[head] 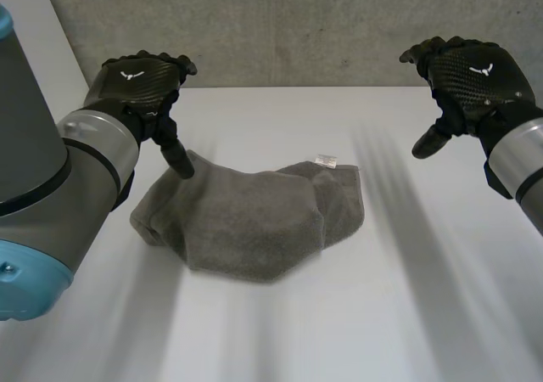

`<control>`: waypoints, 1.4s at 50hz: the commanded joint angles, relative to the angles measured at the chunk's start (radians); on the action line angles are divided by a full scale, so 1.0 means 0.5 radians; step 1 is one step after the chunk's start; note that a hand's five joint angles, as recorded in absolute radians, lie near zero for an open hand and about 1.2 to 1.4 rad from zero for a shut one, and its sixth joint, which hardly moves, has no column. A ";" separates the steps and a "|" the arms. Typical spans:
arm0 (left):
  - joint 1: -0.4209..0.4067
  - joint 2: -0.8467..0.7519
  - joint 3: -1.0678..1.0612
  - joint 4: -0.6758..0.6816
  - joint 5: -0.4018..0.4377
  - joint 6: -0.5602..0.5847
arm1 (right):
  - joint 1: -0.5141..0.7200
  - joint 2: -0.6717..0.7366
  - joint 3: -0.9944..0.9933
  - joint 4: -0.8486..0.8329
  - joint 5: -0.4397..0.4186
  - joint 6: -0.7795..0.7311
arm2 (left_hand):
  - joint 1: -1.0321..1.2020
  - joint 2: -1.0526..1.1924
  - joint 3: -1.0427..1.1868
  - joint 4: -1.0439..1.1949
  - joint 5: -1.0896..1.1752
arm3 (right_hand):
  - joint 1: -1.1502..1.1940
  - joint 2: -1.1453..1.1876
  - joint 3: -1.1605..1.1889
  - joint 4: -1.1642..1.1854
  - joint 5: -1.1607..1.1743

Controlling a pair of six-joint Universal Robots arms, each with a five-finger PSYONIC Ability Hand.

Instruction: Fold the towel.

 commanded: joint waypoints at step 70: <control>0.007 -0.444 -0.698 0.276 0.069 0.198 | 0.323 1.270 -0.890 0.630 -0.050 -0.387 | 2.274 2.286 2.304 2.286 2.017 | 2.324 2.282 2.299 2.252 2.308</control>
